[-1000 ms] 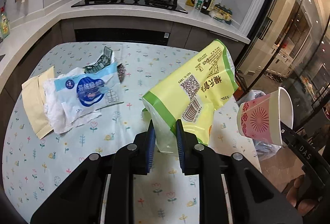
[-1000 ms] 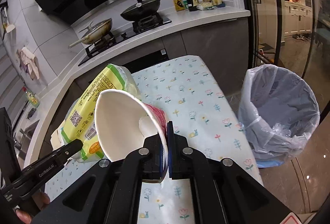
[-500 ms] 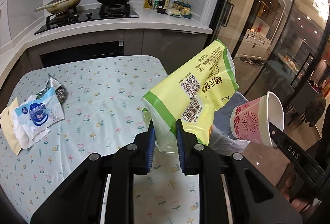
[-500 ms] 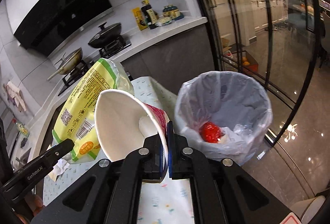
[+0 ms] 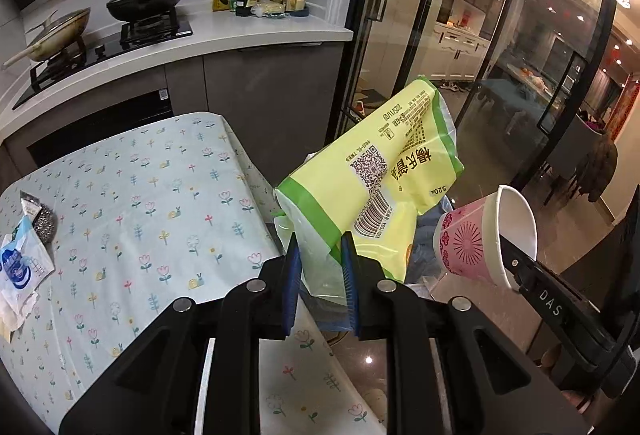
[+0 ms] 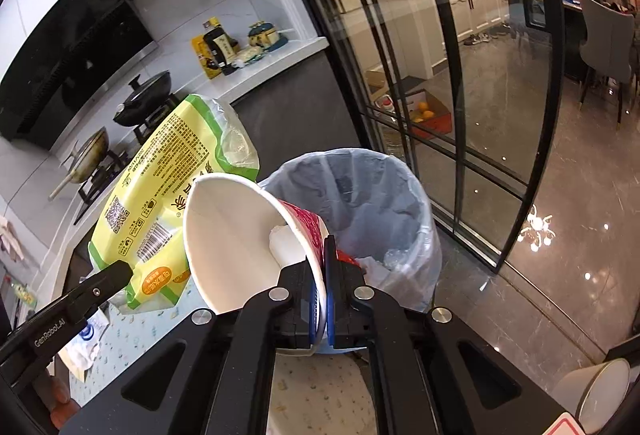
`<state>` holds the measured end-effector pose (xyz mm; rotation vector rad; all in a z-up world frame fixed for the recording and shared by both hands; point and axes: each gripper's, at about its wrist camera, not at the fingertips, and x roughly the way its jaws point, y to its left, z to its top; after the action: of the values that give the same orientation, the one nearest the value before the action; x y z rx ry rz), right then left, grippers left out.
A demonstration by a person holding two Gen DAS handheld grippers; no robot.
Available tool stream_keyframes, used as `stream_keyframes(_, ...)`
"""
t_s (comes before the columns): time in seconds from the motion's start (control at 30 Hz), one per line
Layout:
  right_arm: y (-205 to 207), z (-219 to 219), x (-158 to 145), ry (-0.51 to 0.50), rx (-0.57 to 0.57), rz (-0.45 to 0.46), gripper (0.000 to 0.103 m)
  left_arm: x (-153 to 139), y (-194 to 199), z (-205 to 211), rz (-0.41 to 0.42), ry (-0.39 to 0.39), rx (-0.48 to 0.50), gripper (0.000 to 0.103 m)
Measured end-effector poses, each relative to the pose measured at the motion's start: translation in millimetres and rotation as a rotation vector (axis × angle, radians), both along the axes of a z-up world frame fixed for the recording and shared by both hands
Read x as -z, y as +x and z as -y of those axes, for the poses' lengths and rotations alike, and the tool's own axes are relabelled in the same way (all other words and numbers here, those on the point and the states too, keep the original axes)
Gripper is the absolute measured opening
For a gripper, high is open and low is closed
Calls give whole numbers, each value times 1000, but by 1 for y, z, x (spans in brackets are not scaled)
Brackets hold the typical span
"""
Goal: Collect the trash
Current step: 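Carry the snack bag and pink cup over the bin and release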
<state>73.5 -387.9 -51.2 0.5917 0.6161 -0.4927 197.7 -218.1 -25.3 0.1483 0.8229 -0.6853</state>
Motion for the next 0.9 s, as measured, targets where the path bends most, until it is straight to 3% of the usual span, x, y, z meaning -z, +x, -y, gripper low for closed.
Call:
stream_keyframes(0.53, 18, 30, 24, 28, 32, -31, 3, 27, 26, 53, -36, 52, 49, 23)
stream_keyframes(0.67, 26, 29, 27, 29, 23, -40, 3, 26, 26, 51, -32, 44, 31, 42)
stream_keyframes(0.83, 33, 29, 31, 32, 18, -46, 4, 23, 30, 41, -38, 33, 4, 45)
stream_keyframes(0.9, 36, 28, 31, 33, 24, -42, 12, 21, 31, 34, -39, 24, -10, 52)
